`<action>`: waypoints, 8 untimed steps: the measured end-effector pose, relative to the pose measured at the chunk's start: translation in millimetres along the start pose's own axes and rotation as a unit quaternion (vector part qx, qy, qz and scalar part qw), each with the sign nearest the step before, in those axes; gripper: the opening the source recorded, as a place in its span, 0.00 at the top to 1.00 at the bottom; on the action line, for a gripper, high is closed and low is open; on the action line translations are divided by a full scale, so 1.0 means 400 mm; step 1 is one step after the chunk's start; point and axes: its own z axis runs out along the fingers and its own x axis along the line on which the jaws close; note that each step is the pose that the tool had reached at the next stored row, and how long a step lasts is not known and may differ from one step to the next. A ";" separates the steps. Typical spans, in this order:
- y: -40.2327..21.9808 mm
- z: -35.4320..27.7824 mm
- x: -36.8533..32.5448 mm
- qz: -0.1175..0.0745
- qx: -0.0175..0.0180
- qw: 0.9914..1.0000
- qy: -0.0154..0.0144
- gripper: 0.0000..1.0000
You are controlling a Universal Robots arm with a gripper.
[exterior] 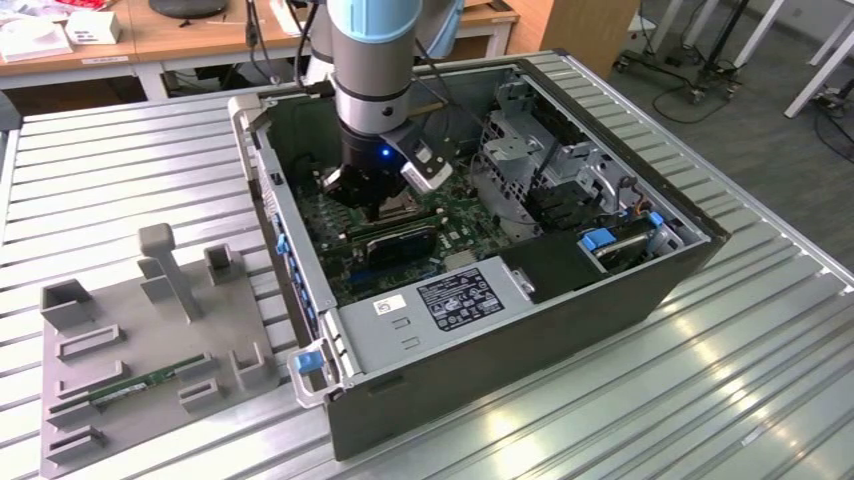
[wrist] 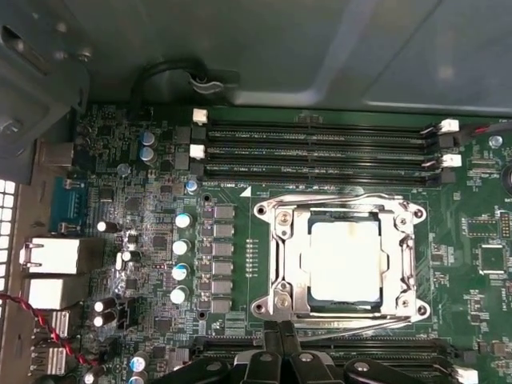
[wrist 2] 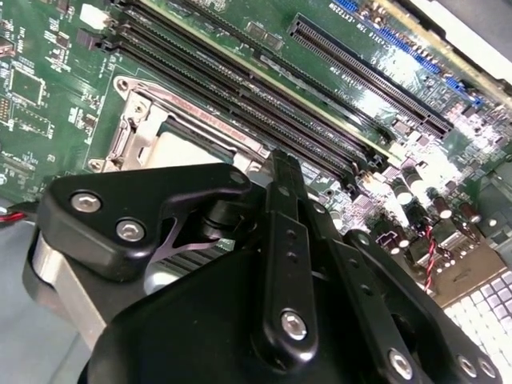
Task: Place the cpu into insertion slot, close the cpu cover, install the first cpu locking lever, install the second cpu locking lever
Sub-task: 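Install the second cpu locking lever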
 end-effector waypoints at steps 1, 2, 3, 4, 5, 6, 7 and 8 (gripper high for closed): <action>0.000 0.002 0.001 0.000 0.000 1.000 0.000 0.89; 0.000 0.004 0.002 0.000 0.000 1.000 0.000 0.89; -0.001 0.007 0.003 0.000 0.000 1.000 0.000 0.89; -0.001 0.009 0.004 0.000 0.000 1.000 0.000 0.89; -0.001 0.011 0.005 0.000 0.000 1.000 0.000 0.89; -0.001 0.012 0.006 0.000 0.000 1.000 0.000 0.89; -0.002 0.013 0.007 0.000 0.000 1.000 0.000 0.89; -0.002 0.014 0.008 0.000 0.000 1.000 0.000 0.89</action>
